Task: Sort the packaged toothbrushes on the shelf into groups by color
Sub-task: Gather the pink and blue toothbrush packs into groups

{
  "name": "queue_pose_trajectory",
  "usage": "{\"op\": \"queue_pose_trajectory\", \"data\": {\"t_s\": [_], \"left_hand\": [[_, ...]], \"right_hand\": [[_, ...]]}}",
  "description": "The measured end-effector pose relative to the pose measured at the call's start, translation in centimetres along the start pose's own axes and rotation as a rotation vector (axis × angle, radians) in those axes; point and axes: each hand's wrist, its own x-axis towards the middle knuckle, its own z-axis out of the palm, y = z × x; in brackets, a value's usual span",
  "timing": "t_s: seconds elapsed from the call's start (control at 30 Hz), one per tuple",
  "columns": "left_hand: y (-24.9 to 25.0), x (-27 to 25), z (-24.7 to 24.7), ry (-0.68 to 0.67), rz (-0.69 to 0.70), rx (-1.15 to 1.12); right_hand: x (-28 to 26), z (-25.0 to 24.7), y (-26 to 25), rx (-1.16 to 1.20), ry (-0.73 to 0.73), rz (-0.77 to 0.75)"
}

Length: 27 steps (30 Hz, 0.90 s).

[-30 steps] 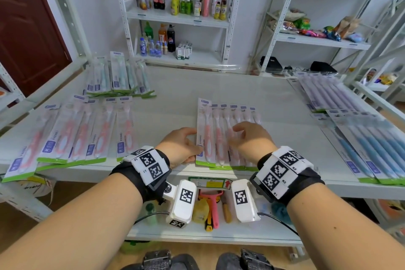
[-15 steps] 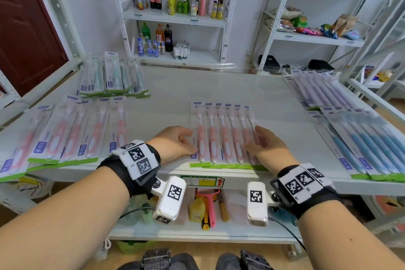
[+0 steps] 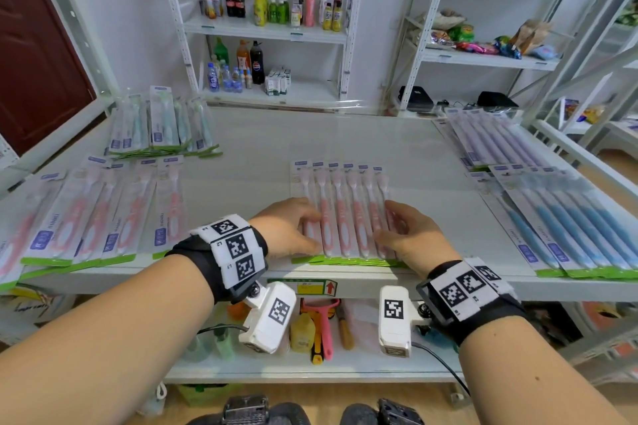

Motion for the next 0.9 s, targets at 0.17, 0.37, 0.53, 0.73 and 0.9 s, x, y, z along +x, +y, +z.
{"op": "queue_pose_trajectory", "data": {"t_s": [0.17,0.37,0.53,0.73,0.9], "left_hand": [[0.5,-0.1,0.0,0.006,0.011,0.008],[0.7,-0.3,-0.1,0.004,0.004,-0.007],[0.8,-0.2,0.0,0.012,-0.015,-0.034],[-0.4,-0.6,-0.6,0.127,-0.055,-0.195],[-3.4,-2.1,-2.2,0.315,-0.130,-0.287]], "right_hand": [[-0.1,-0.1,-0.1,-0.047,0.001,-0.006],[-0.1,-0.2,-0.3,-0.043,0.012,0.003],[0.0,-0.2,-0.4,-0.013,0.029,0.029],[0.3,-0.2,-1.2,0.054,0.031,0.082],[0.9,1.3,-4.2,-0.018,0.141,0.054]]}}
